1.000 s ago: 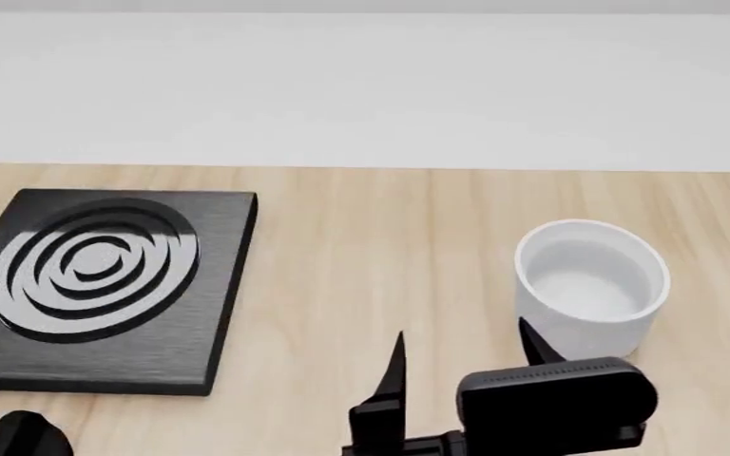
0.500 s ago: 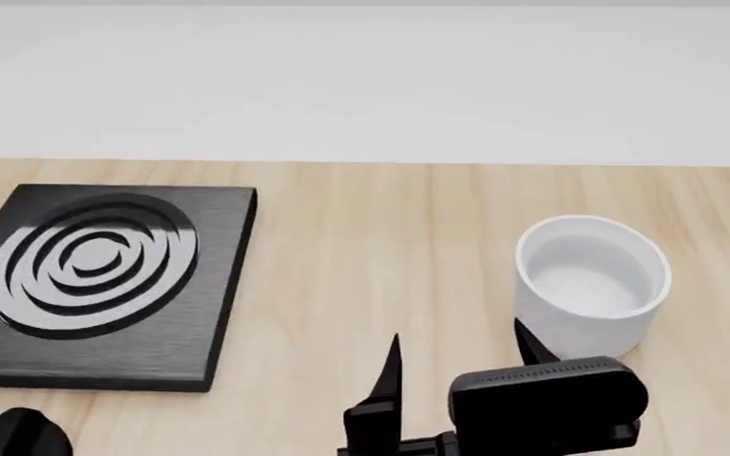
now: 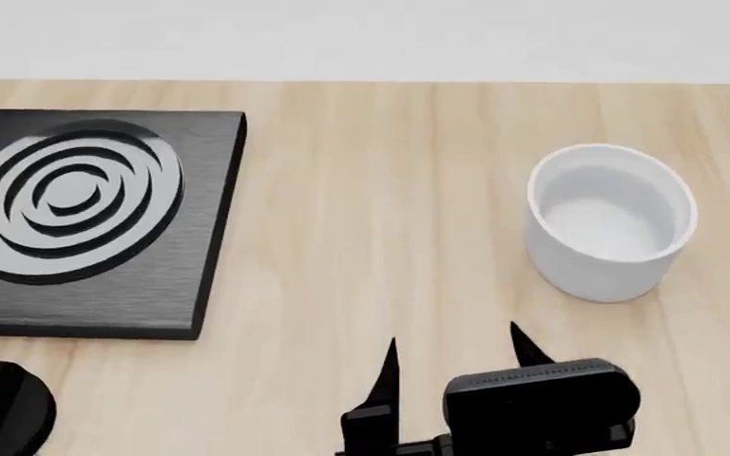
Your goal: Put the frying pan on the cabinet shelf.
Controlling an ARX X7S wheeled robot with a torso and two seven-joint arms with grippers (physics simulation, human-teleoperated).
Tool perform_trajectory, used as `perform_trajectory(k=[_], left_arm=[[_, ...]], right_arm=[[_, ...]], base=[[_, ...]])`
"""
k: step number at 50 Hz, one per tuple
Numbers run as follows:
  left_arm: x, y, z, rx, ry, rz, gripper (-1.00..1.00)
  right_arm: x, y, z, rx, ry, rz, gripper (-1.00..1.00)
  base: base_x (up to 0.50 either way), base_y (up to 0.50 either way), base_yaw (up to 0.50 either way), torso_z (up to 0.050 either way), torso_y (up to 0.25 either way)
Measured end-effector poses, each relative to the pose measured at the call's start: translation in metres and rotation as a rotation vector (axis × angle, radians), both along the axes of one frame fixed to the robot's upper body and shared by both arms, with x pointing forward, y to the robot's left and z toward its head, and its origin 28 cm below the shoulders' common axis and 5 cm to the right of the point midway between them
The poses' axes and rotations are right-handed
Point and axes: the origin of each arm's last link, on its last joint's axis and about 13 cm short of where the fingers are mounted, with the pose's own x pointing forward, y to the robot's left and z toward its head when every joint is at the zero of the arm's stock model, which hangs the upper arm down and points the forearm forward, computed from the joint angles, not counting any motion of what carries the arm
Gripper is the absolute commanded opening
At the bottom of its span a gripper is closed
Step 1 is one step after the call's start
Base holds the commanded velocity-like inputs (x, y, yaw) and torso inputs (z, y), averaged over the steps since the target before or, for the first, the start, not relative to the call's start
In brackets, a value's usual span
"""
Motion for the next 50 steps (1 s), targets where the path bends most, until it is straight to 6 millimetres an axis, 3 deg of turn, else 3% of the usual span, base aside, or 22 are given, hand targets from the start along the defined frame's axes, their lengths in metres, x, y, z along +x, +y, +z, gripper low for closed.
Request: perform_trajectory(k=[15,29,50], left_arm=[[-0.001,-0.004,0.004,-0.001,-0.014,-0.011,-1.0],[-0.002,-0.002,0.009,-0.049,-0.057,0.02,-1.0],[0.0,0.008,-0.008,-0.147,-0.07,0.112,-1.0]], right_arm=[[0.0,0.001,-0.001,-0.004,0.005,0.004,1.0],[0.0,0.003,-0.003,-0.009,0.011,0.01,1.0],[0.0,0.006,-0.006,-0.018,0.026,0.021,1.0]], base=[[0.0,0.0,0.0,0.035,-0.181],[0.0,0.0,0.0,0.001,0.0],[0.0,0.0,0.0,0.0,0.002]])
